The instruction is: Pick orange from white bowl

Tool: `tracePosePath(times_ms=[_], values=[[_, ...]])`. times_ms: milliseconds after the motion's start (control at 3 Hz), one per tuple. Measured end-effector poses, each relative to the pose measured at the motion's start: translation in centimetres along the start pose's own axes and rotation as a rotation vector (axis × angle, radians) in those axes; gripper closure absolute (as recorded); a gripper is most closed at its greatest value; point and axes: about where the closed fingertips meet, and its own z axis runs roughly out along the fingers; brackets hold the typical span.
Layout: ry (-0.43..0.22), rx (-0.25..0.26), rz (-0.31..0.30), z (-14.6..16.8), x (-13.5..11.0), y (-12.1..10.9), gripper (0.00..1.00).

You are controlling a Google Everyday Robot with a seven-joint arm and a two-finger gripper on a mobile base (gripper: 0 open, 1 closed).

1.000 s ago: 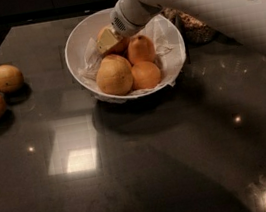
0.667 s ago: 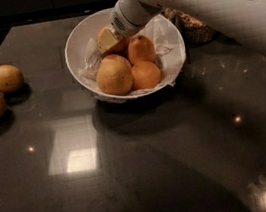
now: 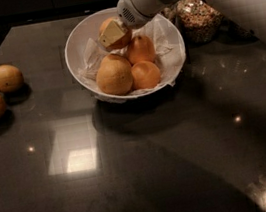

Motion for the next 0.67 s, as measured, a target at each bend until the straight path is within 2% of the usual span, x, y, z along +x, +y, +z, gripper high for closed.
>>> tracePosePath(times_ms=[667], values=[[-0.107, -0.135, -0.142, -5.5, -1.7, -0.3, 1.0]])
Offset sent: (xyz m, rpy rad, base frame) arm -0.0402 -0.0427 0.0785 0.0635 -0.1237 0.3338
